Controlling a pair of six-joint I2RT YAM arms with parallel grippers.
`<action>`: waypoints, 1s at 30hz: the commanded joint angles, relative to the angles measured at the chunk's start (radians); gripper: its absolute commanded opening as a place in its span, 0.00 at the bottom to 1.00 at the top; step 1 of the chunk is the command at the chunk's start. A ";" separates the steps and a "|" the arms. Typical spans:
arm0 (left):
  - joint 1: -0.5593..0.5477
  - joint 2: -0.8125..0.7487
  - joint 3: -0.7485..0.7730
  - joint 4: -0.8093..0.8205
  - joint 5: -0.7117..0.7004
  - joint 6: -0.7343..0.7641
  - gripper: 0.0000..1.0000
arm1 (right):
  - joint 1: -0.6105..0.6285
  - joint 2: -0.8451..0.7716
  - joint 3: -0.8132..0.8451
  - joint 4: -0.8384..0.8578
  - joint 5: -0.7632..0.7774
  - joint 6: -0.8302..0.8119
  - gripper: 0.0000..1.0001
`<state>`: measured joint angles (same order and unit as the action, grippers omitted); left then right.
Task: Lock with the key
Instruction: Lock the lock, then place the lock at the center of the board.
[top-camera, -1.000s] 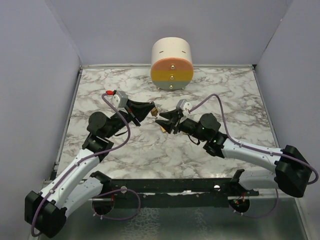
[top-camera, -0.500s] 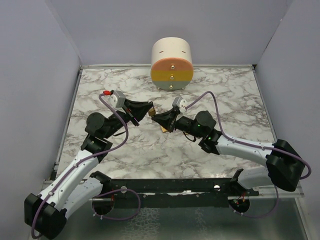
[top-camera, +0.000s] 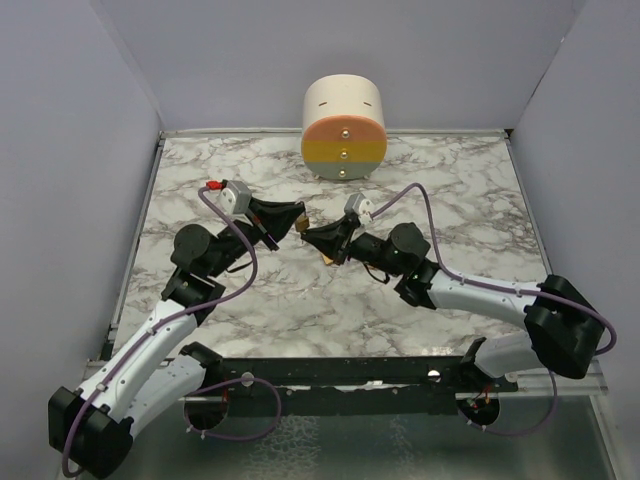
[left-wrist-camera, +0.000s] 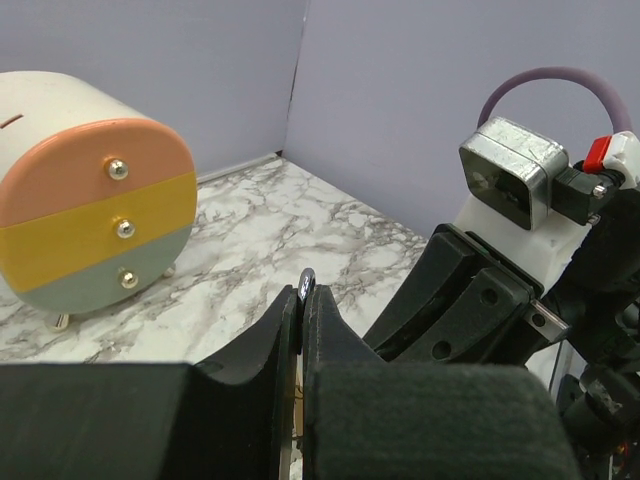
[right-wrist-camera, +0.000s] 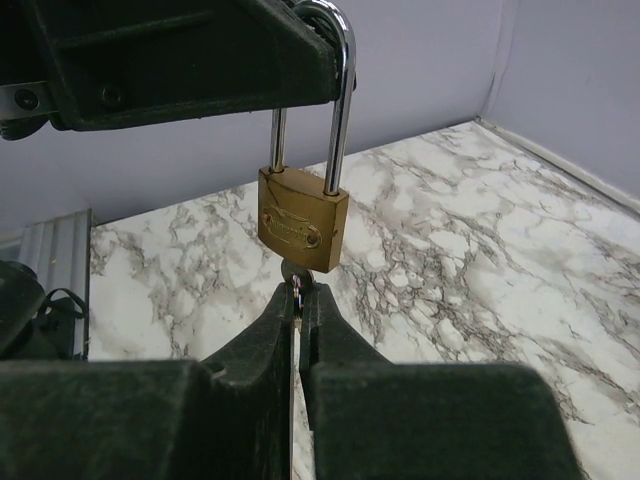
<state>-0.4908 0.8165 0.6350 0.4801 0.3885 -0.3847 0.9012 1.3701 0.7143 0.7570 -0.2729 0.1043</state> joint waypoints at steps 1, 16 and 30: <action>0.000 -0.013 0.088 0.081 -0.077 0.015 0.00 | 0.017 0.041 -0.053 -0.006 -0.054 0.025 0.01; 0.001 -0.020 0.182 0.114 -0.159 0.087 0.00 | 0.090 0.086 -0.097 -0.041 0.008 -0.016 0.01; 0.011 0.005 0.008 -0.252 -0.298 0.088 0.00 | 0.093 0.084 -0.016 -0.180 0.289 0.008 0.01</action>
<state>-0.4904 0.8173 0.7399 0.3477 0.1650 -0.2783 0.9894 1.4384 0.6357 0.6460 -0.1097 0.1013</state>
